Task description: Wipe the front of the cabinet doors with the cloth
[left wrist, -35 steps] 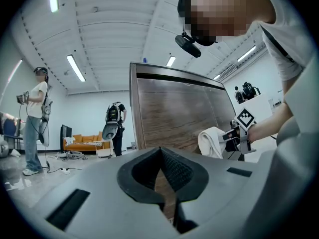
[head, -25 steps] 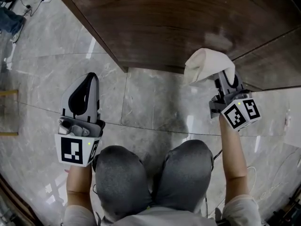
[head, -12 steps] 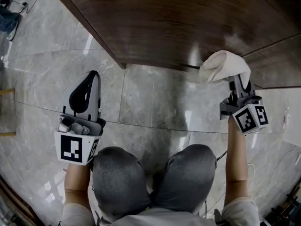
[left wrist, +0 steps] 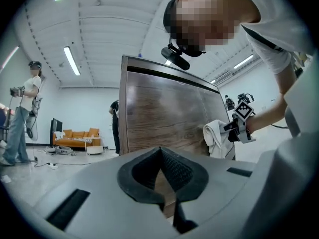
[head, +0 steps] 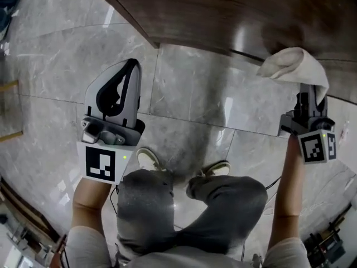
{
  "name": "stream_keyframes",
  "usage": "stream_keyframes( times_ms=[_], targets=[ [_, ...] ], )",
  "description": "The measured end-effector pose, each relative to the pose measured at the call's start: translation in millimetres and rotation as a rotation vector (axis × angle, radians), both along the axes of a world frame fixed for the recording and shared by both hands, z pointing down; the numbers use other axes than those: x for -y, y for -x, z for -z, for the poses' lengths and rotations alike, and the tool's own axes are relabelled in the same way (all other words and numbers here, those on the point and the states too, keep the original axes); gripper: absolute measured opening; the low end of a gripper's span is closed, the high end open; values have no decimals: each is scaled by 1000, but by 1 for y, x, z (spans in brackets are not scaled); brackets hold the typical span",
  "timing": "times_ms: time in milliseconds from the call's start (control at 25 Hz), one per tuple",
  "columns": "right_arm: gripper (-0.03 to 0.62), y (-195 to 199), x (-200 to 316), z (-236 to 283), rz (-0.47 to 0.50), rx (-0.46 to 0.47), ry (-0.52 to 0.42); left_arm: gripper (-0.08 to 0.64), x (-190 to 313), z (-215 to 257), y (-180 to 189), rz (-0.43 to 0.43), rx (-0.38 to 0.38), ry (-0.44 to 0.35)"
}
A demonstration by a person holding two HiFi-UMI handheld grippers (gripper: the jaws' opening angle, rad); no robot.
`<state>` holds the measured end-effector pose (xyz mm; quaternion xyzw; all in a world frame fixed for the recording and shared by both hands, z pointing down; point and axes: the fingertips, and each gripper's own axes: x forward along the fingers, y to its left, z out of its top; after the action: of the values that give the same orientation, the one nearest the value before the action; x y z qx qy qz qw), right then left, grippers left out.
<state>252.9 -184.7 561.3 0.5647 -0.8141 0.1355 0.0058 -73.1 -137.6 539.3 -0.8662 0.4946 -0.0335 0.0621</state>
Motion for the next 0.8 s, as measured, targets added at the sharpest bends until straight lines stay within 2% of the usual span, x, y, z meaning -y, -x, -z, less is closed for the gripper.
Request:
stream_keyframes(
  times_ms=[120, 360, 560, 640, 800],
  targets=[
    [69, 9, 0, 23, -8, -58, 18, 9, -3, 17, 5, 29, -25, 56],
    [69, 34, -13, 97, 2, -87, 17, 9, -24, 91, 12, 53, -16, 105],
    [69, 36, -36, 177, -64, -42, 4, 9, -51, 167, 18, 65, -14, 146],
    [69, 38, -46, 209, -83, -28, 20, 9, -60, 206, 27, 58, 11, 145],
    [69, 37, -66, 277, -80, -32, 53, 9, -66, 279, 39, 97, 16, 133]
  ],
)
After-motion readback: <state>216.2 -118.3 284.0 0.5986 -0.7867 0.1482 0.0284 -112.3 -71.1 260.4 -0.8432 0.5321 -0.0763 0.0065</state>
